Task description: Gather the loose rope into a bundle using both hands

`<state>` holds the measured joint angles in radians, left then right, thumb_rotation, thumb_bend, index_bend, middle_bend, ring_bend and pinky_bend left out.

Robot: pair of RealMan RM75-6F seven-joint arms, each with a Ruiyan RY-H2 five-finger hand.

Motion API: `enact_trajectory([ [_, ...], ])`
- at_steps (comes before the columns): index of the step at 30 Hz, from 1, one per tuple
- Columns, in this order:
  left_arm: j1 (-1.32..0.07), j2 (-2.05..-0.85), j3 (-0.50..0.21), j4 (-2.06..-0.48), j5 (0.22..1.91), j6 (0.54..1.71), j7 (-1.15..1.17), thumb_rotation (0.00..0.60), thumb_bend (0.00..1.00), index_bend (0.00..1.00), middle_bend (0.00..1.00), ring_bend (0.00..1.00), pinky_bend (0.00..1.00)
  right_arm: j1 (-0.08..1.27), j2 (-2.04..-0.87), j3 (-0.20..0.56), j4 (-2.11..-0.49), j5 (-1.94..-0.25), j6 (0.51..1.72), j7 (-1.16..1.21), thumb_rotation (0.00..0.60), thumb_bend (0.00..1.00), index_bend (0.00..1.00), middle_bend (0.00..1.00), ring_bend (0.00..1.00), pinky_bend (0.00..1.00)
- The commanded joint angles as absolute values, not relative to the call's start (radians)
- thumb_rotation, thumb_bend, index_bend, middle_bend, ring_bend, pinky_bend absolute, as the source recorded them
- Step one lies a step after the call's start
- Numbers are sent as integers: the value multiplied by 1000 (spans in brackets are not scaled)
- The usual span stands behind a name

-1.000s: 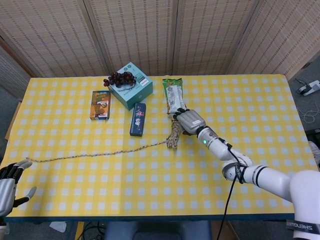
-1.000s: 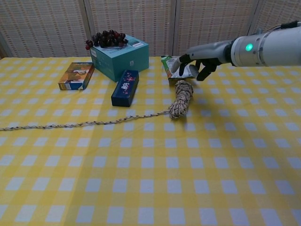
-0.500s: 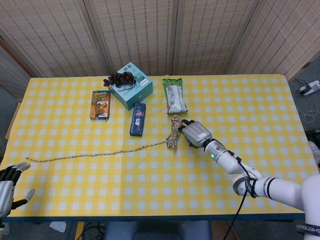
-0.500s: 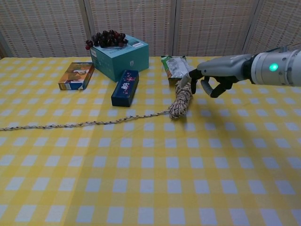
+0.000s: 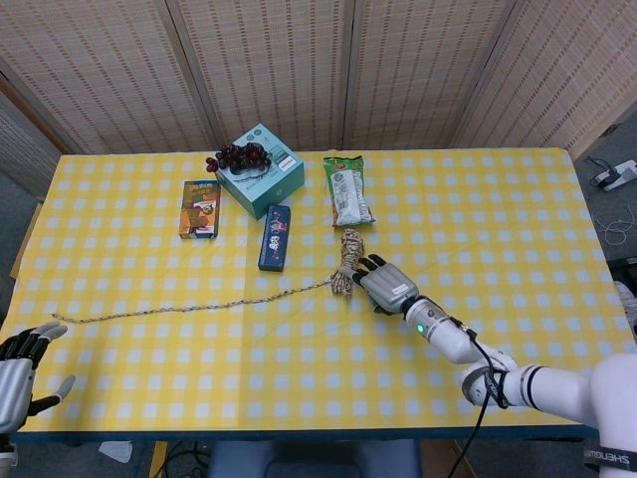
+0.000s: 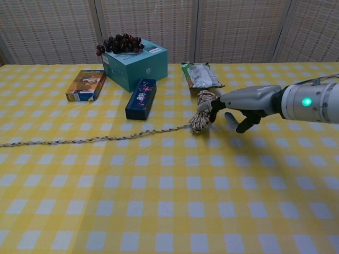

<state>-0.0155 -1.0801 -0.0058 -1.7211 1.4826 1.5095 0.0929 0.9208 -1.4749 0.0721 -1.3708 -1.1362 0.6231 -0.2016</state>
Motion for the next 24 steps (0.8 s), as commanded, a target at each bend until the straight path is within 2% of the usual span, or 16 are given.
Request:
enact_trajectory([
  [1,-16,-1081,-6,-1720,1481,1507,92,600,280,258,191,154,144,931,-1500,88,-1364,-1133,630,-200,600,859,0,181,0,0],
  [8,-17,-1085,-7,-1715,1480,1505,87,600,280,258,190,154,140,969,-1556,134,-1370,-1104,645,-226,600,859,0,170,0,0],
  [13,-15,-1082,-8,-1711,1480,1508,80,600,280,258,190,154,140,972,-1530,152,-1414,-1100,675,-238,600,822,0,170,0,0],
  [15,-13,-1082,-6,-1709,1480,1508,77,600,280,258,191,154,140,962,-1505,157,-1426,-1108,696,-229,600,765,0,179,0,0],
  [18,-13,-1086,-4,-1707,1480,1504,76,600,280,257,190,154,140,950,-1482,170,-1412,-1118,715,-198,600,592,0,200,0,0],
  [20,-13,-1088,-2,-1709,1480,1501,77,600,279,258,190,154,140,960,-1477,177,-1378,-1108,693,-189,600,443,0,201,0,0],
  [24,-16,-1089,-4,-1716,1483,1501,80,600,280,258,190,154,140,1003,-1497,175,-1298,-1076,629,-220,600,318,0,201,0,0],
])
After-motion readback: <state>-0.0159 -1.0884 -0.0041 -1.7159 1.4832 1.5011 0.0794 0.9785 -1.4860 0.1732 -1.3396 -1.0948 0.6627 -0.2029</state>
